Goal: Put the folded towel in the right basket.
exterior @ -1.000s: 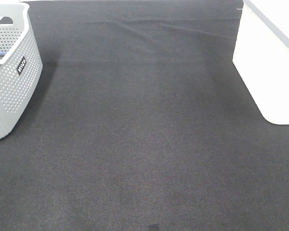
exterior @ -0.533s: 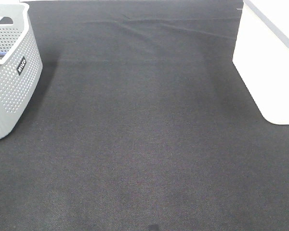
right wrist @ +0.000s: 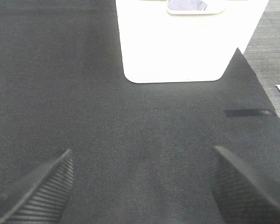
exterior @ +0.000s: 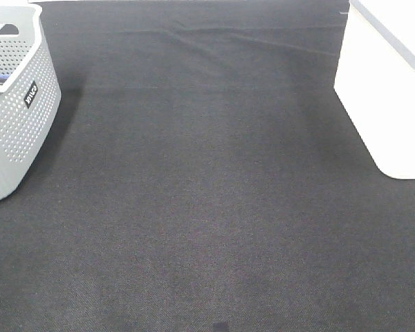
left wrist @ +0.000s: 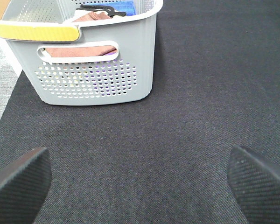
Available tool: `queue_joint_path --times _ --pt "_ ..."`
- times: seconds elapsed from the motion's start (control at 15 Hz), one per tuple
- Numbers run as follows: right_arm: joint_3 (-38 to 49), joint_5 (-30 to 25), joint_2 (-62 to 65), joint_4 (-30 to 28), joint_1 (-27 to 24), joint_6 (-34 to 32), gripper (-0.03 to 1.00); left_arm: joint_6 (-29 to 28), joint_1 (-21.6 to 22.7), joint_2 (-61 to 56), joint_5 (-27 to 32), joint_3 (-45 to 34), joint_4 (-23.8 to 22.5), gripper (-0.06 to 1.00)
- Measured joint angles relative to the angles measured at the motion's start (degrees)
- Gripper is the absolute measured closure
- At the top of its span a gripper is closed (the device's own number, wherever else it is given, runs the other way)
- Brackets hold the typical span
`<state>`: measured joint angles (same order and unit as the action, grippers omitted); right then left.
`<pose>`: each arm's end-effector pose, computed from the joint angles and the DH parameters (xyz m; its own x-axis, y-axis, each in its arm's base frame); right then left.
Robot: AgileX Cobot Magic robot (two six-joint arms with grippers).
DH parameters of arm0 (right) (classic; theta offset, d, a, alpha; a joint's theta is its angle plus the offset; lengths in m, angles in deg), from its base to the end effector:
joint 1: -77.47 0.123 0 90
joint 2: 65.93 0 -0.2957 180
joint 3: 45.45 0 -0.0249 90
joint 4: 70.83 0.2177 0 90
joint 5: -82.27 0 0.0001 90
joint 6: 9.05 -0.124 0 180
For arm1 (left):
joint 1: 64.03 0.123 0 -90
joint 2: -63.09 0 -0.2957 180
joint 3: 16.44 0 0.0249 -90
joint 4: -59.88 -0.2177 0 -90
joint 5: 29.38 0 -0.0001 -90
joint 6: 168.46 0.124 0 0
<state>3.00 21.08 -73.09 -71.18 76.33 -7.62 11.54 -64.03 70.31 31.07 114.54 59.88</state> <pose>-0.0172 -0.0003 0.2474 -0.4513 -0.0189 -0.8922 0.0121 0.9996 -0.0273 -0.0155 0.0000 0.2461 -0.4492 0.0000 -0.8934 0.0000 1.0000 0.0000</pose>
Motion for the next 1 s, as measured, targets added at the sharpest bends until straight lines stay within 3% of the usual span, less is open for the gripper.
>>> queue_joint_path --times 1.0 --pt "0.0 0.0 0.0 0.0 0.0 0.0 0.21 0.0 0.0 0.0 0.0 0.0 0.0 -0.03"
